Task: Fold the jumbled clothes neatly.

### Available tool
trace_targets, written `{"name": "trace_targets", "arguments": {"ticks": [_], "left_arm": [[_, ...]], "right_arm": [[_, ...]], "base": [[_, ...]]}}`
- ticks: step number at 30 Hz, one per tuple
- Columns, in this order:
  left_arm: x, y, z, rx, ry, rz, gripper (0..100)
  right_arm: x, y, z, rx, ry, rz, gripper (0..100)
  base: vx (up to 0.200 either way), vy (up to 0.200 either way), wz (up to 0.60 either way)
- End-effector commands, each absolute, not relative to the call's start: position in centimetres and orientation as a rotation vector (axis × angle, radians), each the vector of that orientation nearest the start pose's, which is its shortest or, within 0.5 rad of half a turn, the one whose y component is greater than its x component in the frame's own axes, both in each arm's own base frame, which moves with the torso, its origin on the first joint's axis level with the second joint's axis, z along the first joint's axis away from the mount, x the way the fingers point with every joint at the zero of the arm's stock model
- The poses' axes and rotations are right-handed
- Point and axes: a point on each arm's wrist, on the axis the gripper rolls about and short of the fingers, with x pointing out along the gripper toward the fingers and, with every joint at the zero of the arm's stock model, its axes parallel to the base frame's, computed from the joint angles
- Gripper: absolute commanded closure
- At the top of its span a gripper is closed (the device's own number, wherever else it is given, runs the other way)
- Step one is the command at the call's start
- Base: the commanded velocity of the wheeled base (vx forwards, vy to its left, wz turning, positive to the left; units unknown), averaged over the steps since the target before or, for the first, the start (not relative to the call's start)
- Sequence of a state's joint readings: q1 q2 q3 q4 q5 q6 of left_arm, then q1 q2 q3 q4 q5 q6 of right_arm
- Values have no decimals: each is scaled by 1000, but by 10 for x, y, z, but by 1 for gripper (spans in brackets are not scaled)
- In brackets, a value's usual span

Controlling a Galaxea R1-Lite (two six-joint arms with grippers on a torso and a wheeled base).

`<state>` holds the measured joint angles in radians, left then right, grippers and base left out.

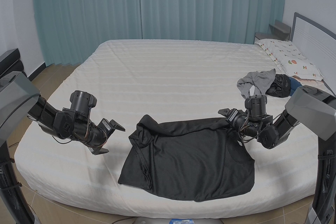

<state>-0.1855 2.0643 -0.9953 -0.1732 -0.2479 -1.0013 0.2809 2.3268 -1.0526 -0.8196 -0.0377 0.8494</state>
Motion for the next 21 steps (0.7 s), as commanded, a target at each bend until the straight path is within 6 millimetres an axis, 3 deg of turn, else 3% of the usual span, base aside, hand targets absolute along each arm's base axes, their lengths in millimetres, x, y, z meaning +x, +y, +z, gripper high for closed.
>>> {"name": "trace_targets", "arguments": {"ticks": [1, 7, 12, 13, 16, 17, 21], "left_arm": [[348, -70, 62, -946, 1021, 83, 0], [349, -69, 61, -948, 1017, 84, 0], [350, -67, 60, -948, 1015, 88, 0], [351, -66, 58, -947, 1016, 93, 0], [351, -66, 58, -947, 1016, 93, 0], [353, -66, 56, -945, 1003, 96, 0], [355, -64, 54, -949, 994, 99, 0]], "right_arm": [[430, 118, 8, 742, 588, -13, 0], [452, 122, -4, 727, 598, -24, 0], [485, 118, -15, 691, 548, -69, 0], [495, 115, -12, 698, 514, -66, 0], [498, 115, -11, 700, 502, -64, 0], [520, 112, 3, 711, 410, -37, 0], [543, 105, 9, 663, 289, -19, 0]], "base": [[0, 0, 0], [0, 0, 0], [0, 0, 0], [0, 0, 0], [0, 0, 0], [0, 0, 0], [0, 0, 0]]}}
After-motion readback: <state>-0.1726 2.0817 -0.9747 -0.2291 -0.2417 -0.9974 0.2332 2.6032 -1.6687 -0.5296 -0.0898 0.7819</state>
